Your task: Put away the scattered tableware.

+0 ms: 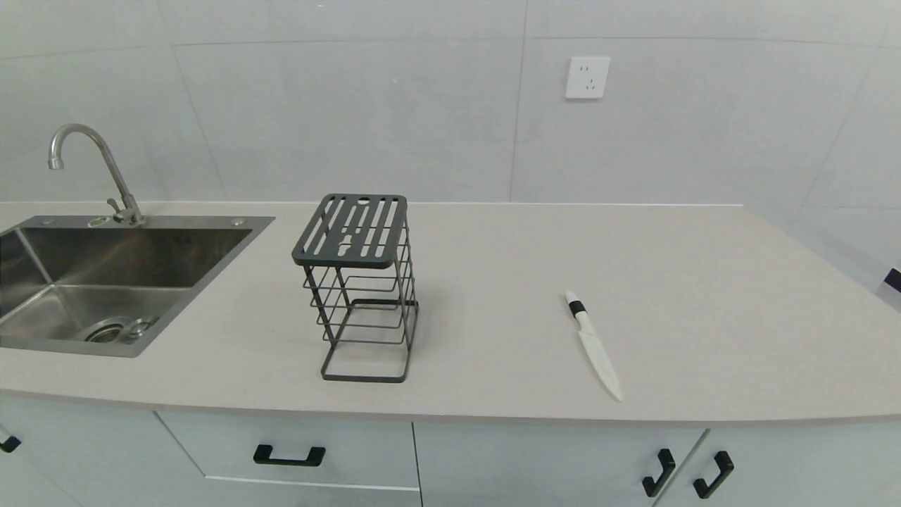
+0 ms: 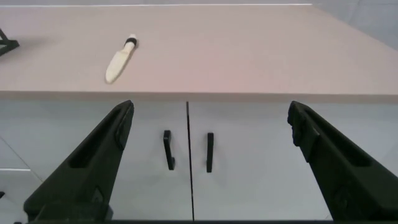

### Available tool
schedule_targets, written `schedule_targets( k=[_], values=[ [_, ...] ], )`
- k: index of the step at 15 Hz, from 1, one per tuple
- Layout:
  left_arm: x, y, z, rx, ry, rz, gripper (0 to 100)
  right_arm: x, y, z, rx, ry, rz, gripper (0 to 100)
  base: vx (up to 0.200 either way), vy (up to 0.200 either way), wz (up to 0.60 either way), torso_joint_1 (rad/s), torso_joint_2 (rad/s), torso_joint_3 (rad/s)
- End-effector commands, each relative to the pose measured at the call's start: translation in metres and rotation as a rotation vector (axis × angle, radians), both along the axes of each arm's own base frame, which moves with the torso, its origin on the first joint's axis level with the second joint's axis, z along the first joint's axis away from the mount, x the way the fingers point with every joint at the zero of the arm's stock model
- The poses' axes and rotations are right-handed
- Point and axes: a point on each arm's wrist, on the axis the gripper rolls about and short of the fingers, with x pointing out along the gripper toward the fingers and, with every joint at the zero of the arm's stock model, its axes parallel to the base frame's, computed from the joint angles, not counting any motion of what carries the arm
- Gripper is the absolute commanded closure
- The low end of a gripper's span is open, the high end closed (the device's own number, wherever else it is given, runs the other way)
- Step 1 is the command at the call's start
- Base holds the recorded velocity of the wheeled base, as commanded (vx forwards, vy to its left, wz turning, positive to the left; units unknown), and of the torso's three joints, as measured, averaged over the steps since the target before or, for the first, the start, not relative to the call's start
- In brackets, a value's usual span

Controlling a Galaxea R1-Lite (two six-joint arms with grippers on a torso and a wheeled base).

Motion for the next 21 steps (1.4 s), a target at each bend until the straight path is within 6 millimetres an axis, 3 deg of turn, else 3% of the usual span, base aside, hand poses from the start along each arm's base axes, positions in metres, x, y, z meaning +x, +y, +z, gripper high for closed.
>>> schedule_targets(
  k=[1, 10, 21],
  values=[
    [0.0001, 0.0, 0.0002, 0.0, -0.001, 0.0, 0, 0.0, 0.0, 0.0002, 0.0, -0.001, 0.001, 0, 0.0, 0.0, 0.0, 0.271, -0.55, -0.266],
    [0.0001, 0.0001, 0.0002, -0.005, 0.0, 0.003, 0, 0.0001, 0.0, 0.0003, 0.0, 0.0, 0.001, 0, 0.0, 0.0, 0.0, 0.279, -0.54, -0.262],
    [0.0001, 0.0001, 0.0002, -0.008, 0.0, 0.005, 0, 0.0, 0.0, 0.0002, 0.0, -0.001, 0.001, 0, 0.0, 0.0, 0.0, 0.006, -0.01, -0.005]
  ],
)
